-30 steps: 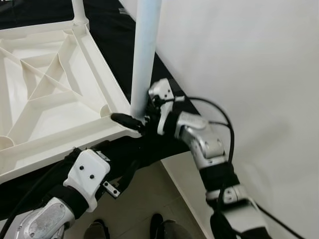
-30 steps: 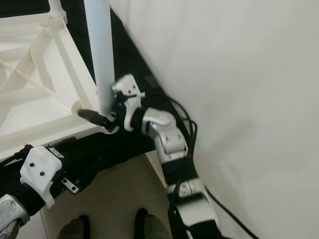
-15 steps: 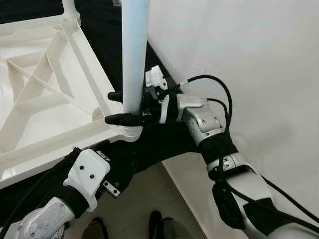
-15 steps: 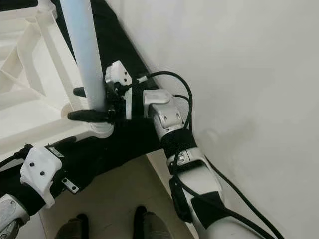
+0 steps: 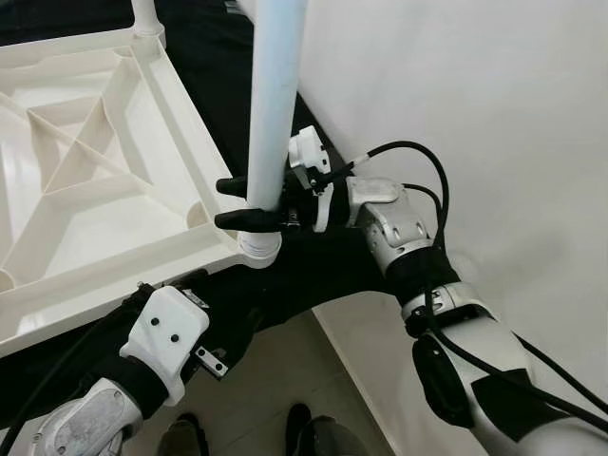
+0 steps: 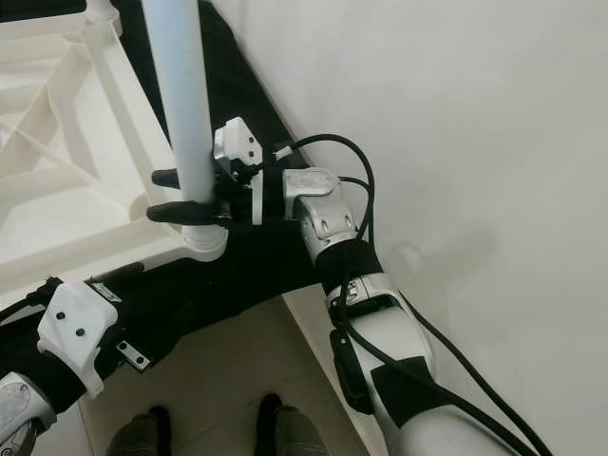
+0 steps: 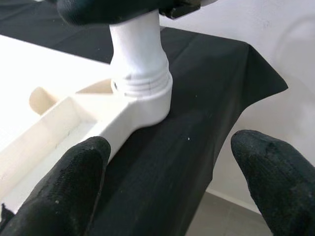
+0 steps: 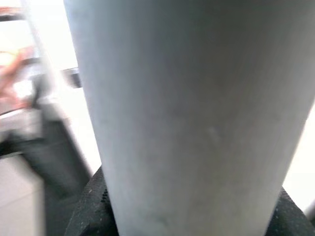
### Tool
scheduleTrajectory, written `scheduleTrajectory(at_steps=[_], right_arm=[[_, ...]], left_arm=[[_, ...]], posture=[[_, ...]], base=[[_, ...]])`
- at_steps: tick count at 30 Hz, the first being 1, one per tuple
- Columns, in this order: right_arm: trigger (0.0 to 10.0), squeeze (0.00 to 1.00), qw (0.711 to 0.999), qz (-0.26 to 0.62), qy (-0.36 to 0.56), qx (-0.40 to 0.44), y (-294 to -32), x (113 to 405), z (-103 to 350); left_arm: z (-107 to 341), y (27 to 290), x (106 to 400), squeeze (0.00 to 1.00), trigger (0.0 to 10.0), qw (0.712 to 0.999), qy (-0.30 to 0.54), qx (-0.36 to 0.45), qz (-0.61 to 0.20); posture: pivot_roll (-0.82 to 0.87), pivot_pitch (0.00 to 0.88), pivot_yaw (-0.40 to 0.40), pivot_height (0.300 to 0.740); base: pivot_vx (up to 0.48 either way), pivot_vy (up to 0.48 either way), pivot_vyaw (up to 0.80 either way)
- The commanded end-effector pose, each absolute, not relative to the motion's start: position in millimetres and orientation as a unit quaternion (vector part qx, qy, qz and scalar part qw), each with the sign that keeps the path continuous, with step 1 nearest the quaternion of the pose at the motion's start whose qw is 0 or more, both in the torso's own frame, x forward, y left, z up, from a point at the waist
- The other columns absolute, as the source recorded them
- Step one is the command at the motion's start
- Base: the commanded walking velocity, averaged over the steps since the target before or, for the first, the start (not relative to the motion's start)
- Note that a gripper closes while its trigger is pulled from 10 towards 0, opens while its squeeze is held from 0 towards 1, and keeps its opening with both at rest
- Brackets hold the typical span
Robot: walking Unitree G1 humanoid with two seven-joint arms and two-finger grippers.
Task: Building children table
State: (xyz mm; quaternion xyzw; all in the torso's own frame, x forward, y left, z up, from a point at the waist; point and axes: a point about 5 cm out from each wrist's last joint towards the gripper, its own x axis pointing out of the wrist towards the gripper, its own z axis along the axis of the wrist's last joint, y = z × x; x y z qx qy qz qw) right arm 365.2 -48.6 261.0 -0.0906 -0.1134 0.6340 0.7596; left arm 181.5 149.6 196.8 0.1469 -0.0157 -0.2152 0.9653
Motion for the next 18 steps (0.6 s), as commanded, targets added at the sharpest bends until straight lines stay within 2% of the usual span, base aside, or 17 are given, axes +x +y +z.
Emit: scheduleTrajectory(at_steps=[1,2,3,5,6,10,11,13,14,18], right_arm=[[0.0,0.00,0.844,0.530,-0.058,-0.055,-62,375,237],[0.0,0.00,0.844,0.530,-0.058,-0.055,-62,375,237],[0.0,0.00,0.890,0.453,-0.014,-0.047,-53,363,206],[0.0,0.00,0.890,0.453,-0.014,-0.047,-53,363,206],[0.0,0.00,0.910,0.413,0.013,-0.035,-41,345,184],[0.0,0.00,0.914,0.404,0.004,-0.034,-21,331,180],[0.0,0.00,0.893,0.449,-0.010,-0.021,-6,331,188],[0.0,0.00,0.893,0.449,-0.010,-0.021,-6,331,188],[10.0,0.00,0.886,0.463,-0.014,-0.032,0,335,194],[10.0,0.00,0.882,0.469,-0.019,-0.036,1,337,198]], left_arm=[[194,146,177,0.00,10.0,0.964,-0.008,0.139,-0.228],[194,146,177,0.00,10.0,0.964,-0.008,0.139,-0.228],[194,147,177,0.00,10.0,0.964,-0.008,0.137,-0.230],[194,147,177,0.00,10.0,0.964,-0.008,0.137,-0.230],[193,147,178,0.00,10.0,0.963,-0.006,0.138,-0.232],[194,143,181,0.00,10.0,0.961,-0.009,0.131,-0.242],[194,143,183,0.00,10.0,0.961,-0.011,0.131,-0.244],[194,143,183,0.00,10.0,0.961,-0.011,0.131,-0.244],[196,146,183,0.00,10.0,0.962,-0.014,0.137,-0.235],[197,148,184,0.00,10.0,0.963,-0.016,0.140,-0.230]], posture=[[0.19,0.319,-0.208,0.740],[0.19,0.319,-0.208,0.740],[0.18,0.326,-0.188,0.740],[0.18,0.326,-0.188,0.740],[0.18,0.323,-0.160,0.740],[0.18,0.311,-0.150,0.740],[0.17,0.306,-0.154,0.740],[0.17,0.306,-0.154,0.740],[0.19,0.304,-0.167,0.740],[0.19,0.300,-0.167,0.740]], base=[[0.000,0.000,0.00],[0.000,0.000,0.00],[0.000,0.000,0.00],[0.000,0.000,0.00],[0.000,0.000,0.00],[0.000,0.000,0.00],[0.000,0.000,0.00],[0.000,0.000,0.00],[0.000,0.000,0.00],[0.000,0.000,0.00]])
